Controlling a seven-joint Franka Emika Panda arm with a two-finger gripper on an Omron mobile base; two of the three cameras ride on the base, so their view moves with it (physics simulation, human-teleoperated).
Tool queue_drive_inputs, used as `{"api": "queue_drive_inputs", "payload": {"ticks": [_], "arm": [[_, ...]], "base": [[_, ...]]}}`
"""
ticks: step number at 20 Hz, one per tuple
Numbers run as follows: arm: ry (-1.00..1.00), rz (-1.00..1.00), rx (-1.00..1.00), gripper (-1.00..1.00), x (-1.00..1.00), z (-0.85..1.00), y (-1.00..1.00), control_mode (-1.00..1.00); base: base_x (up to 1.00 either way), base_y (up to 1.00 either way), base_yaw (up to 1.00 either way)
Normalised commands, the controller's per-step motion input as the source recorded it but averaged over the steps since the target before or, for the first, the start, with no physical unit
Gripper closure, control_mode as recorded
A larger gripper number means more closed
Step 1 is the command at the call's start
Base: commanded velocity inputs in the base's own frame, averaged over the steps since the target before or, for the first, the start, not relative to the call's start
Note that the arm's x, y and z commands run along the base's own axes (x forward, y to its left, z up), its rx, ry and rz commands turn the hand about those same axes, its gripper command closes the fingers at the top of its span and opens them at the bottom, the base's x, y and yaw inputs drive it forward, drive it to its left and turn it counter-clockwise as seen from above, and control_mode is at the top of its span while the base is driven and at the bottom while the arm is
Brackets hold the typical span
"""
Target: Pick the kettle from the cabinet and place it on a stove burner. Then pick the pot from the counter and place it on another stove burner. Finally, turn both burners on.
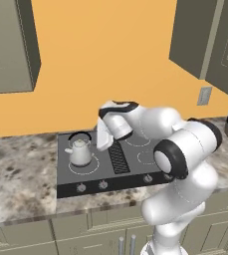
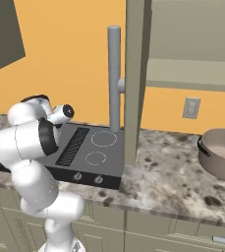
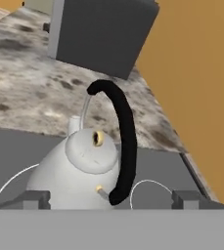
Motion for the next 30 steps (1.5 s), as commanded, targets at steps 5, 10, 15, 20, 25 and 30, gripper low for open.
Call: {"api": "queue_drive_inputs", "payload": {"ticks": [5,10,15,20,25,30], "arm": [[-0.09,-0.04,-0.06,-1.0,-0.08,0.57,-0.21,-1.0],[-0.04,-0.05,-0.1,-1.0,-0.3,0.73,-0.07,-1.0],[0.0,-0.09,-0.17,-1.0,-0.53,0.82,-0.01,-1.0],[0.0,-0.12,-0.19,-1.0,-0.53,0.91,-0.1,-1.0],[0.0,-0.14,-0.22,-1.0,-0.71,0.75,-0.07,-1.0],[0.1,-0.28,-0.11,-1.0,-0.93,0.46,-0.31,-1.0]], "base": [[0.0,0.0,0.0],[0.0,0.0,0.0],[0.0,0.0,0.0],[0.0,0.0,0.0],[0.0,0.0,0.0],[0.0,0.0,0.0]]}}
